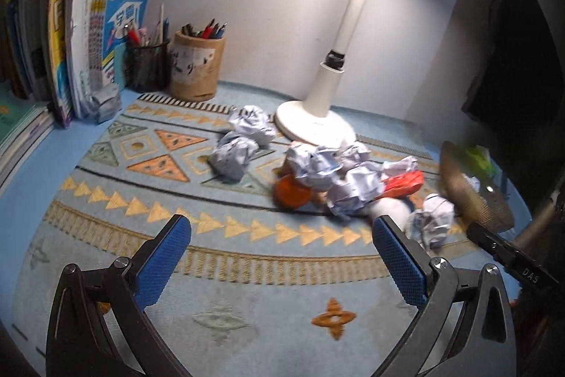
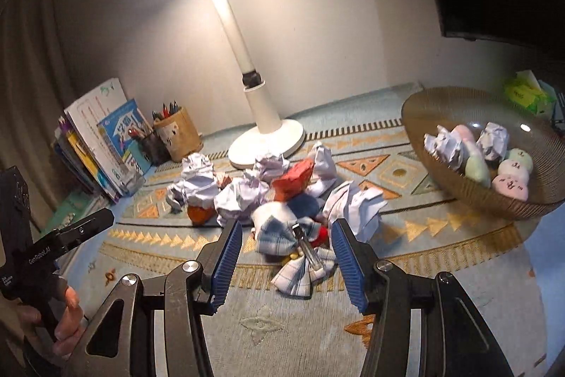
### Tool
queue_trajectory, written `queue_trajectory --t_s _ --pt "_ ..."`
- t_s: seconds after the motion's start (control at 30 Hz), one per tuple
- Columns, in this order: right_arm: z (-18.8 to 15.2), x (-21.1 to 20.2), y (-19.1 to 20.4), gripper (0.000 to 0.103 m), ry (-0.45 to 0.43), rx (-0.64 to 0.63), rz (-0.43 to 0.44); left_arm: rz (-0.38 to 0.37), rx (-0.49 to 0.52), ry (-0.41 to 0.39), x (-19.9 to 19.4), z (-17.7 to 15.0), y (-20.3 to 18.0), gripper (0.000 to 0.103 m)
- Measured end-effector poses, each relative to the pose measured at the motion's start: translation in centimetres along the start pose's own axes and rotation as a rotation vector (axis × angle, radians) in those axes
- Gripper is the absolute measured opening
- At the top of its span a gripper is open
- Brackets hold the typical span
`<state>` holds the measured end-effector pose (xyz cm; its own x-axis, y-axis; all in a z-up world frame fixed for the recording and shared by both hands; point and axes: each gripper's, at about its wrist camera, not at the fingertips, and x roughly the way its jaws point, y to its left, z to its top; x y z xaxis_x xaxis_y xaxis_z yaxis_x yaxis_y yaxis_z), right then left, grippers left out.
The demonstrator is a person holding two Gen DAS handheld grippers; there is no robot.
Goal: Organize objects
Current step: 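Move both tools back over the pile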
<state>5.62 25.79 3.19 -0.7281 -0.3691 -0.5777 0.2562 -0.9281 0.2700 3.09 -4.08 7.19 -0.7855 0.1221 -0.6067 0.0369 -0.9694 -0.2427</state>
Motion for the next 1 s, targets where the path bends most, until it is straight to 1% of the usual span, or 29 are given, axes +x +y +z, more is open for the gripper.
queue_trajectory --t_s 0.07,0.13,0.17,0.2,0.27,0.3,0.4,0.6,0.93,1.0 --pt "-0.8 1.3 0.0 0.051 0.022 -0.016 -0.009 0.027 0.008 -0.005 1.2 -0.8 0.3 0.102" --pt "-1.5 2.4 -0.1 0.052 0.041 -0.028 -0.022 0.038 0.002 -0.013 2.0 -1.4 0.7 0.102" --pt "-1.8 2.8 -0.2 0.052 0.058 -0.029 -0.036 0.036 -0.010 -0.007 2.4 -1.7 1.0 0.102" --pt "-1.7 2.9 -0.3 0.052 0.063 -0.029 -0.040 0.035 -0.020 0.020 2.8 -1.8 1.2 0.102" --pt "-1.7 2.7 -0.4 0.059 0.042 -0.027 -0.033 0.004 -0.038 0.010 2.7 -1.7 1.6 0.102" --pt "-1.7 2.7 -0.4 0.066 0.038 -0.026 -0.036 0.008 -0.049 0.009 2.7 -1.7 1.8 0.102" --pt "-1.5 2.9 -0.6 0.066 0.046 -0.013 -0.030 -0.006 -0.058 0.024 2.9 -1.9 1.9 0.102" --pt "-1.4 2.8 -0.8 0.066 0.048 -0.002 -0.017 0.011 -0.020 0.007 2.6 -2.2 1.1 0.102" --pt "-1.6 2.9 -0.1 0.066 0.052 -0.034 -0.033 0.002 -0.032 0.009 2.5 -2.1 1.4 0.102" --pt "-1.5 3.1 0.0 0.066 0.067 -0.040 -0.024 0.018 -0.030 0.023 2.6 -2.0 1.4 0.102"
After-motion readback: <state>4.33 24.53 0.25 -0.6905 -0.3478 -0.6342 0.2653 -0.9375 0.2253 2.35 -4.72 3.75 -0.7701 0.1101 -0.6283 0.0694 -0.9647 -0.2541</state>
